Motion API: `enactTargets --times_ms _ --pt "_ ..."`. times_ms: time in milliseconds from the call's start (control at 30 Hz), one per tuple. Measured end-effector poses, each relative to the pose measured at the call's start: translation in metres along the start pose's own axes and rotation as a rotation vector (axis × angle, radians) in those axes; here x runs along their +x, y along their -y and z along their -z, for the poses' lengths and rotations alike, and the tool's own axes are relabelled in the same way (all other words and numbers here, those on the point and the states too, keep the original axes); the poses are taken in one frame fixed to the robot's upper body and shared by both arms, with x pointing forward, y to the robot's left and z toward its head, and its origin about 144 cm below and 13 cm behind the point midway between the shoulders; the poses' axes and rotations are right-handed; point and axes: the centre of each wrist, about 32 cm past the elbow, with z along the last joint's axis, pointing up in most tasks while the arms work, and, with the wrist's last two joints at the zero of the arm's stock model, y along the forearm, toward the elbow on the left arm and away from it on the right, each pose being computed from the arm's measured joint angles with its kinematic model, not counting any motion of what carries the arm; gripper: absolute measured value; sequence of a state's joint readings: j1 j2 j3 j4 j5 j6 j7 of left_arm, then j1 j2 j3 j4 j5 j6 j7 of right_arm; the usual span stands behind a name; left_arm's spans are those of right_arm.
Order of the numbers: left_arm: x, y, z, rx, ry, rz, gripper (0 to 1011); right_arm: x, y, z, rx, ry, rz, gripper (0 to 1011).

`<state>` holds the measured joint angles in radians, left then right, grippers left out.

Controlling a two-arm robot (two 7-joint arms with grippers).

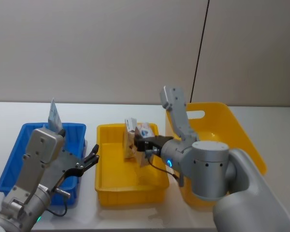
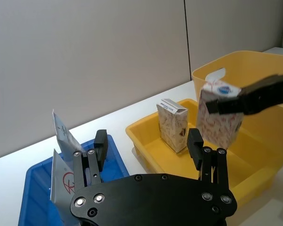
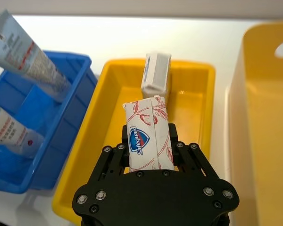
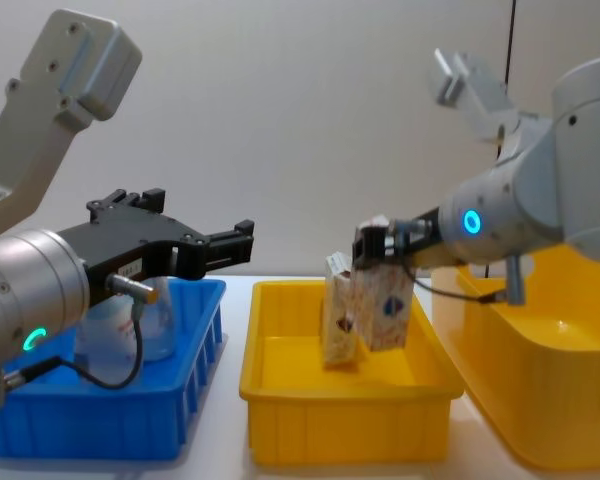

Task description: Bimanual collaborative sorting of washing and personal care products

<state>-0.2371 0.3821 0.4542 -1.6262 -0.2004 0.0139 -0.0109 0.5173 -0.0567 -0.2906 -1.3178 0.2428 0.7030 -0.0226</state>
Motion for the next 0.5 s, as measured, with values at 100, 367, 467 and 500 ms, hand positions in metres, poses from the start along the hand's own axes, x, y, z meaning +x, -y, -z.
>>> enactTargets --times_ms 100,367,467,500 --pt "0.000 0.000 0.000 0.000 0.000 0.000 1001 0.001 0.006 -0.004 0.039 0.024 0.015 368" --pt "0.000 0.000 0.000 0.000 0.000 0.000 1001 0.008 0.028 -0.017 0.145 0.086 0.078 368" --pt "0.000 0.000 0.000 0.000 0.000 0.000 1001 0.013 0.039 -0.022 0.184 0.104 0.114 368" --pt "0.000 0.000 0.000 0.000 0.000 0.000 1001 0.013 0.040 -0.022 0.190 0.108 0.122 368"
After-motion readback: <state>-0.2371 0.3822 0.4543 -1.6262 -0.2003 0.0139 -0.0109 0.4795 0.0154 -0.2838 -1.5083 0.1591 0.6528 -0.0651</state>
